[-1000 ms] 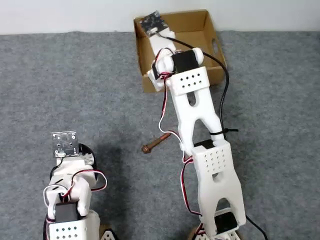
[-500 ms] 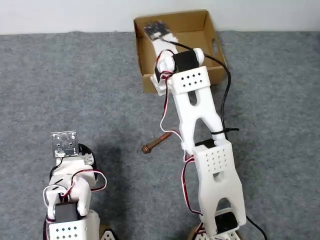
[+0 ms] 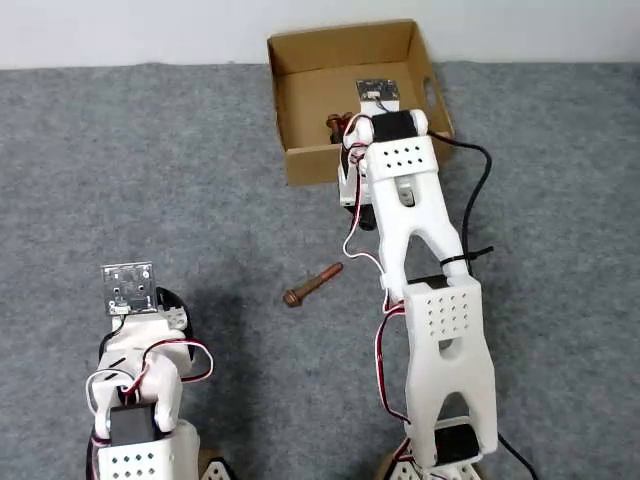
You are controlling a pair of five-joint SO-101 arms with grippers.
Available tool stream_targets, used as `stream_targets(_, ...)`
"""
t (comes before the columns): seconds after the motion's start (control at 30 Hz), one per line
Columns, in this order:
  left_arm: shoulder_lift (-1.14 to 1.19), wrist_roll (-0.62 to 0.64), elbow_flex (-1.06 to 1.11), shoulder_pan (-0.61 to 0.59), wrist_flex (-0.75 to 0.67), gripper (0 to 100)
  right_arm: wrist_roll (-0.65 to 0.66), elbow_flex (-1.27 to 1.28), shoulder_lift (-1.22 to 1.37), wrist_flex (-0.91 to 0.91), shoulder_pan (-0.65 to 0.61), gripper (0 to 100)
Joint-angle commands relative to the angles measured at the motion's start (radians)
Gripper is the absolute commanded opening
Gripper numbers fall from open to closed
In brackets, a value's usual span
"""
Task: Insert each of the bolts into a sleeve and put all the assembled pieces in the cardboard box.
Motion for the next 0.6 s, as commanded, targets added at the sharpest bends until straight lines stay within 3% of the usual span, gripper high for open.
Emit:
stream_targets(0.0,-0.002,-0.006,-0.002,-0.006,-0.011,1,-0.009,-0.008,0.021,-0.050,0.004,22.7)
stream_targets(0.37,0.000,-0.006,-0.002,-0.006,-0.011,1,0.041,-0.008,0.156,-0.200,0.004,22.1)
stream_targets(0.57,0.000,-0.006,-0.002,-0.006,-0.011,1,0.046,-0.008,0.179,-0.186,0.010,0.1)
